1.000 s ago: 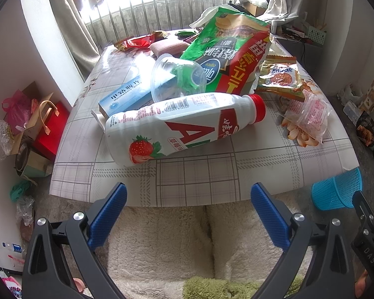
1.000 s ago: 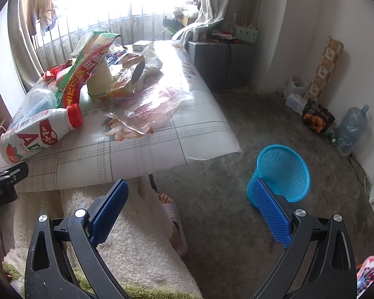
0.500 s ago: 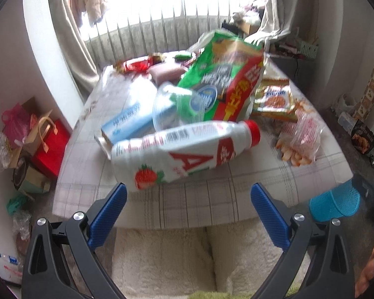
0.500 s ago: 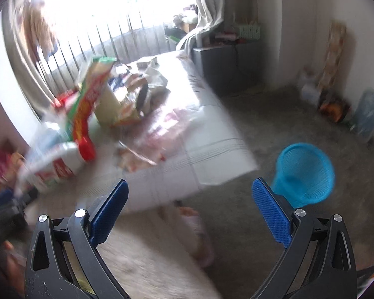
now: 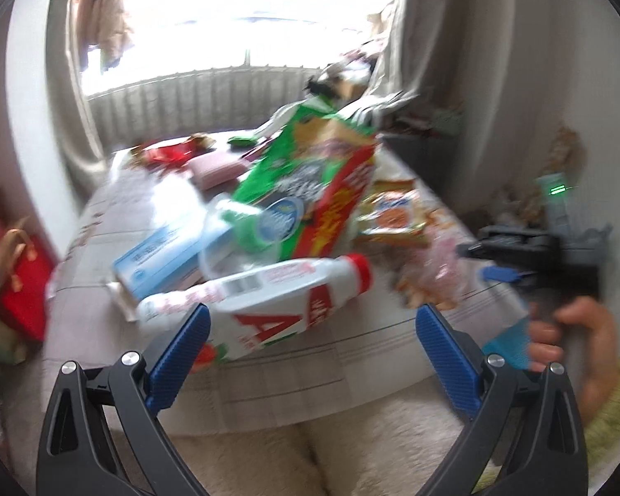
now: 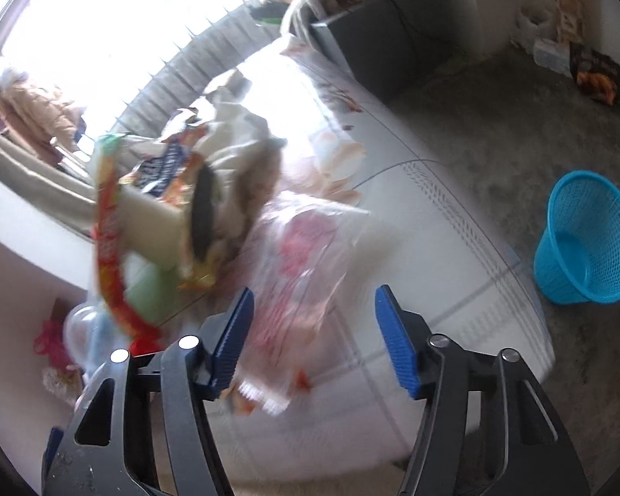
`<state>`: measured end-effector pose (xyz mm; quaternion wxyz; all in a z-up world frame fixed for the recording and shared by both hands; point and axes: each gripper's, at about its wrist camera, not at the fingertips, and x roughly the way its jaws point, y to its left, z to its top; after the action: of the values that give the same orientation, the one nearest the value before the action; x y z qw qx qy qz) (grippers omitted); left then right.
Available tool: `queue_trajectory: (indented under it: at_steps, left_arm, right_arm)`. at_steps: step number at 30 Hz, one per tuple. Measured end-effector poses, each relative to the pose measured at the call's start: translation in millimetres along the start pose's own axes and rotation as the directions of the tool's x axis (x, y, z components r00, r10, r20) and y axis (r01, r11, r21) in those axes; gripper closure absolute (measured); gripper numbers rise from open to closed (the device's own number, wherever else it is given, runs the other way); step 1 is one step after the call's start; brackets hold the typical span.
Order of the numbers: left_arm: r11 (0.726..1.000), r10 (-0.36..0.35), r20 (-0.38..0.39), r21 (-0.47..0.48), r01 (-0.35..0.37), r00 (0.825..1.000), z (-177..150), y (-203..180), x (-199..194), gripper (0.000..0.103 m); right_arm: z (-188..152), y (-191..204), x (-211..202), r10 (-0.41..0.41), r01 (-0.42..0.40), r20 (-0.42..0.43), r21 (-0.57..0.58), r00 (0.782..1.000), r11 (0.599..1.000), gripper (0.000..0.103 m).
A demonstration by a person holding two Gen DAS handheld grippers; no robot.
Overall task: Collect trash
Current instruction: 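Grasp the clear plastic cup with the left gripper while the right gripper grasps the clear plastic bag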
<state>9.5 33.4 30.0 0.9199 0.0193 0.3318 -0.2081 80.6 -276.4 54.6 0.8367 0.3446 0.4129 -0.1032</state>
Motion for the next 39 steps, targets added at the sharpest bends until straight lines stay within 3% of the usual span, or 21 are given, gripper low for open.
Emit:
queue_trajectory:
  at_steps: [1, 4, 7, 9, 13, 16, 19, 21, 22, 26, 29, 31, 35, 39]
  left_arm:
    - [0.999, -0.047, 0.025, -0.002, 0.047, 0.999, 0.2, 1.1, -1.3, 0.006]
    - [0.996, -0.092, 0.042, -0.007, 0.093, 0.995, 3.8, 1.9, 1.9, 0.006]
    - [0.996, -0.086, 0.037, -0.007, 0.086, 0.996, 10.9, 3.6, 9.3, 0.006]
    - [0.997, -0.081, 0.028, -0.014, 0.081, 0.996, 15.9, 7.4, 13.7, 0.006]
    - [0.997, -0.058, 0.04, -0.056, 0.06, 0.998, 34.0, 27.0, 19.8, 0.006]
    - [0.988, -0.046, 0.062, -0.146, 0.055, 0.997, 52.0, 54.0, 27.3, 0.006]
    - [0.972, -0.066, 0.035, -0.223, 0.072, 0.997, 66.8, 81.9, 38.8, 0.02]
    - [0.964, -0.084, -0.025, -0.255, 0.075, 0.996, 76.0, 97.1, 56.5, 0.028]
    - [0.961, -0.086, -0.058, -0.269, 0.067, 0.995, 77.4, 102.4, 65.2, 0.04]
    - [0.921, -0.181, -0.192, -0.378, 0.098, 0.964, 79.7, 126.8, 102.8, 0.055]
    - [0.894, -0.247, -0.239, -0.431, 0.125, 0.939, 77.9, 132.9, 117.8, 0.067]
    - [0.867, -0.308, -0.253, -0.472, 0.161, 0.917, 76.8, 134.1, 124.7, 0.077]
    - [0.833, -0.378, -0.245, -0.51, 0.213, 0.893, 81.0, 131.5, 128.8, 0.097]
    - [0.8, -0.439, -0.2, -0.53, 0.28, 0.876, 92.2, 126.5, 119.6, 0.097]
  right_arm:
    - [1.6, -0.8, -0.3, -0.006, 0.006, 0.014, -0.005, 1.0, 1.0, 0.049]
    - [6.9, 7.1, 5.8, -0.031, 0.032, 0.021, -0.039, 0.999, 0.999, 0.056]
    - [8.2, 10.9, 8.5, -0.061, 0.062, 0.021, -0.091, 0.998, 0.994, 0.073]
    - [7.5, 13.4, 8.2, -0.084, 0.088, 0.034, -0.121, 0.996, 0.989, 0.078]
    - [5.7, 8.1, 3.8, -0.077, 0.081, 0.038, -0.139, 0.996, 0.987, 0.084]
    - [8.1, -1.5, 0.3, -0.063, 0.066, 0.028, -0.129, 0.998, 0.989, 0.087]
    - [7.7, -9.8, -3.2, -0.043, 0.045, 0.02, -0.111, 0.999, 0.993, 0.088]
    - [8.3, -18.6, -5.1, -0.003, 0.003, 0.005, -0.086, 1.0, 0.996, 0.089]
    - [8.6, -19.5, -5.1, 0.008, -0.008, 0.001, -0.081, 1.0, 0.997, 0.089]
    - [8.0, -29.1, -6.6, 0.079, -0.08, -0.027, -0.045, 0.997, 0.996, 0.092]
    - [8.9, -32.7, -6.7, 0.11, -0.111, -0.037, -0.024, 0.993, 0.994, 0.093]
    - [9.1, -35.8, -7.5, 0.133, -0.134, -0.042, -0.006, 0.99, 0.991, 0.093]
    - [12.3, -44.6, -6.4, 0.195, -0.192, -0.058, 0.045, 0.979, 0.98, 0.095]
    - [15.2, -53.7, -11.2, 0.244, -0.239, -0.058, 0.083, 0.968, 0.967, 0.097]
